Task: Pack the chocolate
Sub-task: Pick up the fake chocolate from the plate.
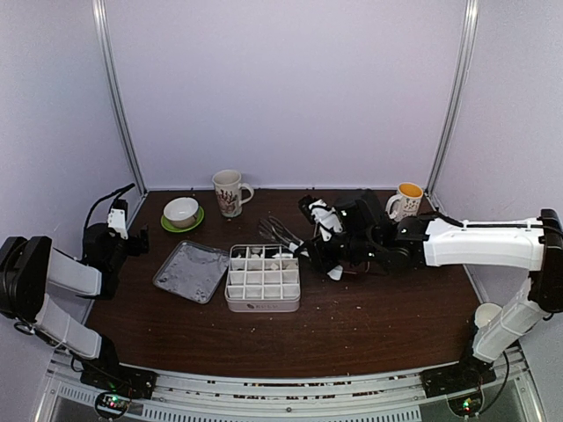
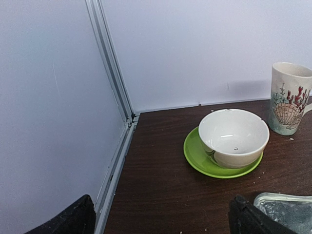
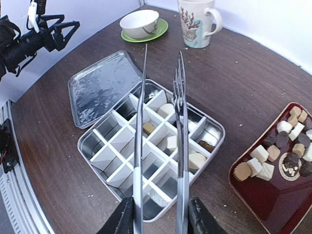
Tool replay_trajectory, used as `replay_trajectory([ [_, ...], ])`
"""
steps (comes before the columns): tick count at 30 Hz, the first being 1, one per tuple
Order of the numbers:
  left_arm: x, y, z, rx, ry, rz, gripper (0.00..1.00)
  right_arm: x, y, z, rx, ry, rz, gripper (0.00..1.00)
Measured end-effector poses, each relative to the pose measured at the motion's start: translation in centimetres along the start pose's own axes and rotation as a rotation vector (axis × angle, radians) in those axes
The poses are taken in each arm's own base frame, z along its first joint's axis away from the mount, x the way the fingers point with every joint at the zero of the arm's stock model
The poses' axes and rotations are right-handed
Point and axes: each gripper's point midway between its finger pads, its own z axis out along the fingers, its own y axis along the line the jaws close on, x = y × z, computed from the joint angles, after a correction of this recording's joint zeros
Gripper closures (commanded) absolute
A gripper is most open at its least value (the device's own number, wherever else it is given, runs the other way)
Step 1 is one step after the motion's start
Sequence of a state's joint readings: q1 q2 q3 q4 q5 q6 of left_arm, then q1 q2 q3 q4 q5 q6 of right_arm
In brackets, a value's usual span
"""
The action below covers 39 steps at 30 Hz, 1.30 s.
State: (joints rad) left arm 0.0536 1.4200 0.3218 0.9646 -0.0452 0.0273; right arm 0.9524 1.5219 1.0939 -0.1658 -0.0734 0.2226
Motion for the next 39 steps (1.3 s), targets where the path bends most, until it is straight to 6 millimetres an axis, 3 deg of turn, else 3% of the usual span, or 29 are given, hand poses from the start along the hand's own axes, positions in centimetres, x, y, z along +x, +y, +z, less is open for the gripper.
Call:
replay_trajectory([
  [6,0.0,0.0,0.0,0.0,0.0,0.0,0.02,0.7,-2.5,-2.2,0.116,-0.031,0.006,0.64],
  [12,0.0,0.0,0.0,0.0,0.0,0.0,0.02,1.6,-5.4,-3.0,0.206,-0.016,0.025,0.63],
  [19,0.0,0.0,0.0,0.0,0.0,0.0,0.02,3.0,-9.7,-3.8,0.272,0.084,0.073,0.63],
  [23,0.0,0.0,0.0,0.0,0.0,0.0,0.02,3.0,-11.0,-5.0,0.271,0.147,0.111,0.66],
  [33,0.0,0.0,0.0,0.0,0.0,0.0,0.02,6.8,-11.3,-8.7,0.28,0.335,0.176,0.64],
  [36,0.0,0.0,0.0,0.0,0.0,0.0,0.02,6.4,-11.0,-9.6,0.274,0.365,0.2,0.65],
  [39,0.0,0.0,0.0,0.0,0.0,0.0,0.02,4.7,-10.5,-10.1,0.261,0.372,0.232,0.66],
])
